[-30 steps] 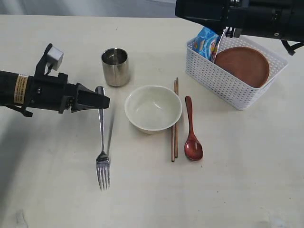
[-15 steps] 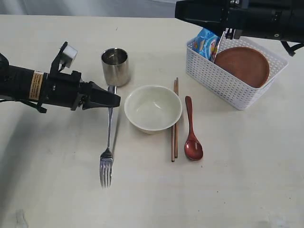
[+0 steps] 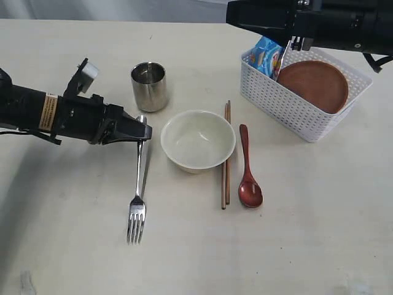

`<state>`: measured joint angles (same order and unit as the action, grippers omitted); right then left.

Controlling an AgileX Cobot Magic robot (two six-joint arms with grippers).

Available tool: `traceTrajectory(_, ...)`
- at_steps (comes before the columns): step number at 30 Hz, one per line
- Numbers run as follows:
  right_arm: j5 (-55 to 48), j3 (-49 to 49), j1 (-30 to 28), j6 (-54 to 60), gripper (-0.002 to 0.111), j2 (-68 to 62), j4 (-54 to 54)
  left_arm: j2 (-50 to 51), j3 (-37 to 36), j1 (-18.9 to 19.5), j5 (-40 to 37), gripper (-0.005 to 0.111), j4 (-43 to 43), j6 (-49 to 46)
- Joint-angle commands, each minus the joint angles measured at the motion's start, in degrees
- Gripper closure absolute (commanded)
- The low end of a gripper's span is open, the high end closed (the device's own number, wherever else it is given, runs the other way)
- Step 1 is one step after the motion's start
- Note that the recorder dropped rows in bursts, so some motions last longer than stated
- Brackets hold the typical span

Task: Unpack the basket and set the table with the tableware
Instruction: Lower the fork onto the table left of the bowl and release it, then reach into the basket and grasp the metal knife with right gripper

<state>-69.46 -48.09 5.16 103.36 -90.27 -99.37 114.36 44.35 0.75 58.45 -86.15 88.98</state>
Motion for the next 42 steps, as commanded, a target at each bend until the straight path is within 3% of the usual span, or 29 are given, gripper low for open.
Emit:
traceTrajectory(1,-0.5,0.2,-0.4,-0.1,0.059,0.5,-0.4,0.1,0.0,0.0,-3.2,0.089,1.1,0.6)
traceTrajectory(19,-0.5,0.2,-0.4,-1.3,0.059,0.5,0.6,0.9,0.0,0.4,-4.4,0.089,3.6,1.4)
traceTrajectory(24,-0.5,0.2,-0.4,-2.4,0.059,1.3,1.1,0.9,0.0,2.0,0.1,0.089,2.9,0.8)
traceTrajectory(28,22.9,-1.0,-0.4,-9.4,0.059,3.8,5.7,-0.1,0.0,3.3,5.9,0.089,2.2,-1.1)
traceTrajectory(32,42.3,-1.4,-0.4,-15.8,0.059,4.2,10.8,-3.0,0.0,3.9,5.9,0.089,0.0,-2.7)
traceTrajectory(42,46.3,-9.3,-2.8,-20.4,0.059,-10.0,11.2,-19.2,-0.4,3.6,-7.1,0.089,-12.4,3.9)
